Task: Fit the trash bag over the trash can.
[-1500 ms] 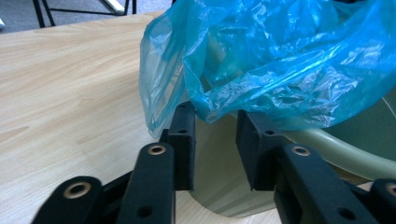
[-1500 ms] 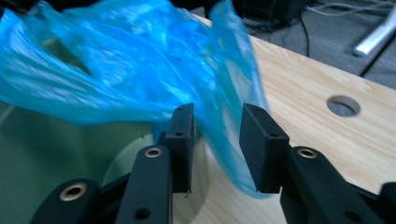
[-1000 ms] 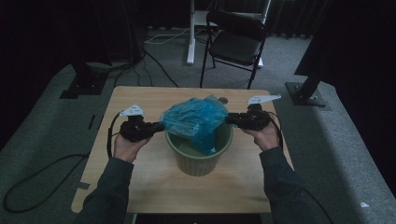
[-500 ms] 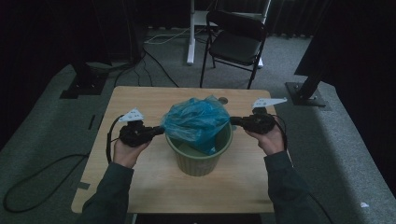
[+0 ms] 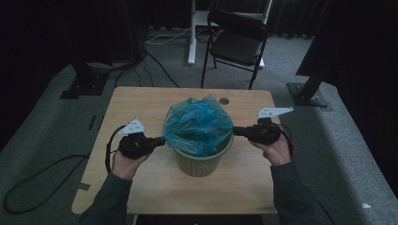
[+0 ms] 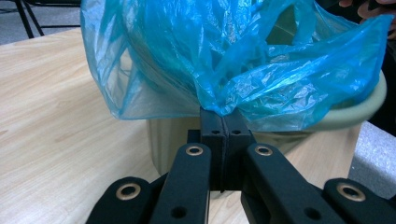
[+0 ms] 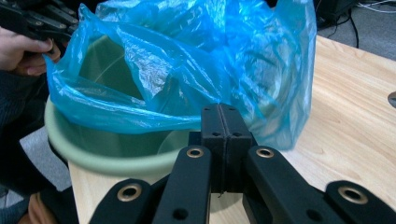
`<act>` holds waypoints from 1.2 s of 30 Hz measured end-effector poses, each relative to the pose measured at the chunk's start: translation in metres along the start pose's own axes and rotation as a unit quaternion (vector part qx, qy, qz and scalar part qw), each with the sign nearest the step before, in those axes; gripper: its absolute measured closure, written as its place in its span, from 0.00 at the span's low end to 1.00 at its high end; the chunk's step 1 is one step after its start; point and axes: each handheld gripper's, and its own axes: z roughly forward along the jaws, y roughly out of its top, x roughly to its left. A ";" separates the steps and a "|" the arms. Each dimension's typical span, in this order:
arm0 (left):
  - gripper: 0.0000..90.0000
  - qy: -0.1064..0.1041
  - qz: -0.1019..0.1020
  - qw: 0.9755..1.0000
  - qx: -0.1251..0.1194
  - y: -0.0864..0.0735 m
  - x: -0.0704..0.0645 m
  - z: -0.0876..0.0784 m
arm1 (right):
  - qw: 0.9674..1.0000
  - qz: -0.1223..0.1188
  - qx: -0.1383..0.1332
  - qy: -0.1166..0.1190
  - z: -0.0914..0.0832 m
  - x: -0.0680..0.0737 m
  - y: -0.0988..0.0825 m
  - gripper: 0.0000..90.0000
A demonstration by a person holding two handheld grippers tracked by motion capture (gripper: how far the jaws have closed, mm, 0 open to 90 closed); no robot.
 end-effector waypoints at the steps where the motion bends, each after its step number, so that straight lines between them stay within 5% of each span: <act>1: 1.00 0.000 0.000 1.000 0.000 0.000 0.000 0.000 | 1.000 0.000 0.000 0.000 0.000 0.000 0.000 1.00; 18: 1.00 -0.036 0.014 0.999 0.025 -0.020 -0.022 0.017 | 0.996 -0.002 0.022 0.085 -0.002 0.013 -0.028 1.00; 30: 1.00 -0.039 0.021 0.998 0.043 -0.023 -0.026 0.028 | 0.995 0.001 0.097 0.038 0.018 0.000 -0.044 1.00; 33: 1.00 -0.043 0.022 0.997 0.053 -0.027 -0.027 0.033 | 0.994 0.008 0.098 0.037 0.019 -0.002 -0.048 1.00; 36: 1.00 -0.024 0.028 0.997 0.064 -0.028 -0.024 0.036 | 0.995 0.004 0.091 0.040 0.018 -0.001 -0.047 1.00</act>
